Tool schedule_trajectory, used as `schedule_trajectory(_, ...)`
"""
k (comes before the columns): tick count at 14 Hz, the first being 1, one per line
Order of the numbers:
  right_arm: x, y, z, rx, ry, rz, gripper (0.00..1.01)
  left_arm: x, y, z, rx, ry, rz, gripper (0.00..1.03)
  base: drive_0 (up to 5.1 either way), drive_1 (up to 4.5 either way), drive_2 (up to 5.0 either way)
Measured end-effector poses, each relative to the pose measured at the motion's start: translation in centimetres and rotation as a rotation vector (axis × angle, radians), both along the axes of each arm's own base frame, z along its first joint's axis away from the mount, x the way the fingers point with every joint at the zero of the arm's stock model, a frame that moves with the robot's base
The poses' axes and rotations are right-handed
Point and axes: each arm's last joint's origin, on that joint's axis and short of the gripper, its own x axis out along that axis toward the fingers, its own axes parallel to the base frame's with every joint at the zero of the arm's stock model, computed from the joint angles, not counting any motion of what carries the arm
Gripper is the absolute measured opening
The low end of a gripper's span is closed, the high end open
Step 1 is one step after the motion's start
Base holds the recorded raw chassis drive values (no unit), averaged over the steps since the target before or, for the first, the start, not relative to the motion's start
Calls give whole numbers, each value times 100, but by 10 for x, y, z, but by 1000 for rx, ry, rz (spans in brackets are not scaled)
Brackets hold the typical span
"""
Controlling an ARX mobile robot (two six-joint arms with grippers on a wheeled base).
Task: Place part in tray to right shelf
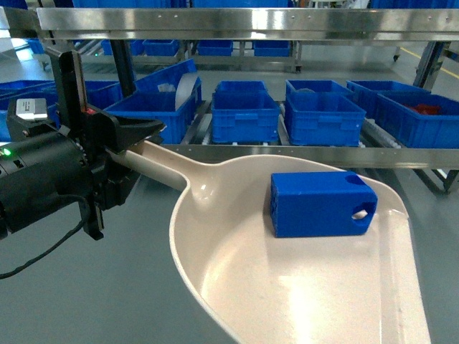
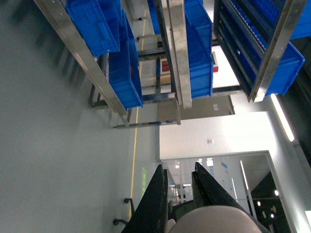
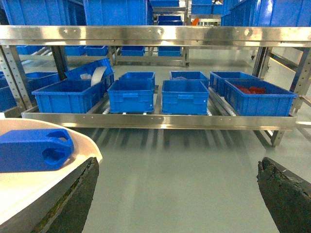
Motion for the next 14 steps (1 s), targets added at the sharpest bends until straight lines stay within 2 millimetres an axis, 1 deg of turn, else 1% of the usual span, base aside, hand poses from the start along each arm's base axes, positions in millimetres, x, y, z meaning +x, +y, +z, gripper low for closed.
schedule_trajectory(2, 0, 0, 0, 0, -2, 0, 98, 1, 4, 0, 0, 0, 23, 13, 0, 0, 0)
schedule_trajectory(14, 0, 0, 0, 0, 0, 0, 98, 1, 3, 0, 0, 0, 16, 13, 0, 0, 0)
